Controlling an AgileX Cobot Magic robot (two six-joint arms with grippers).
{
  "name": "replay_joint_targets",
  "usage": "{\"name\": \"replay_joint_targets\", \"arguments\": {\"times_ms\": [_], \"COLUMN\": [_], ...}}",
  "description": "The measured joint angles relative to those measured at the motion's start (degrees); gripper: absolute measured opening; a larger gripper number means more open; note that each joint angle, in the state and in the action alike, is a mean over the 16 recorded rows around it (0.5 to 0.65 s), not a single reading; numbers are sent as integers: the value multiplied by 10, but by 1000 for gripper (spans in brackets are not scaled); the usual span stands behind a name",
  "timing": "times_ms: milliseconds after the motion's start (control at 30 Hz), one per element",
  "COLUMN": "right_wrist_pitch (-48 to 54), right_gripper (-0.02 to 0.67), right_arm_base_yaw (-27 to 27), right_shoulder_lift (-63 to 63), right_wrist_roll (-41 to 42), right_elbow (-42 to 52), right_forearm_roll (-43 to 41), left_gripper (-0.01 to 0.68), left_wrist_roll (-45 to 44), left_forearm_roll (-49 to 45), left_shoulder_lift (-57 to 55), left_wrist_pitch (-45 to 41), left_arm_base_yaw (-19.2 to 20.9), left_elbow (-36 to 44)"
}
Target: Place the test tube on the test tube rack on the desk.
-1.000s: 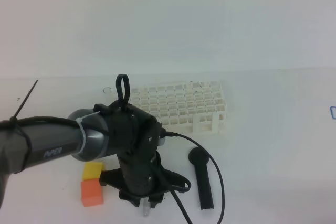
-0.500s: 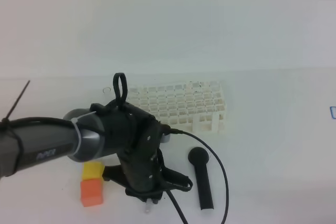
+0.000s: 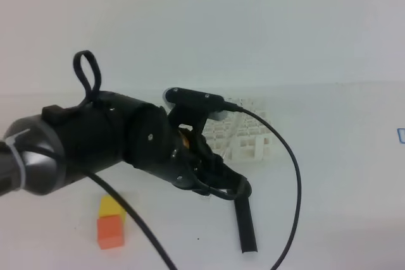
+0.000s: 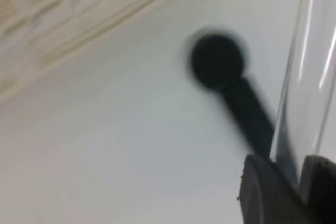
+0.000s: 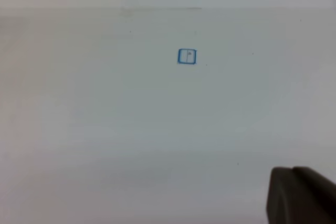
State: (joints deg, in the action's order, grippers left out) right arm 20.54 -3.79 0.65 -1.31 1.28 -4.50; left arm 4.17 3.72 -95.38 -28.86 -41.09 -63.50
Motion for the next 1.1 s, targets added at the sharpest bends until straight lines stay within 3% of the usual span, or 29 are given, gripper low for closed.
{"name": "replay_joint_targets", "arguments": {"times_ms": [300, 467, 867, 1100], "right_wrist_pitch": [-1, -13, -139, -230], "right_gripper": [-1, -1, -1, -1], "right_arm_base_yaw": [0, 0, 0, 0], "right_shoulder_lift": [0, 0, 0, 0], "right_wrist_roll": [0, 1, 10, -10], "right_elbow": [0, 1, 4, -5], "right_forearm_roll": [1, 23, 89, 100], "left_gripper": [111, 111, 110, 110], "left_wrist_roll": [-197, -262, -300, -291], "left_forearm_roll": [177, 236, 259, 293], "left_shoulder_lift": [93, 167, 367, 428], "left_wrist_pitch": [168, 245, 295, 328], "left_arm_base_yaw": [1, 1, -4, -46], "left_elbow": [121, 212, 337, 364]}}
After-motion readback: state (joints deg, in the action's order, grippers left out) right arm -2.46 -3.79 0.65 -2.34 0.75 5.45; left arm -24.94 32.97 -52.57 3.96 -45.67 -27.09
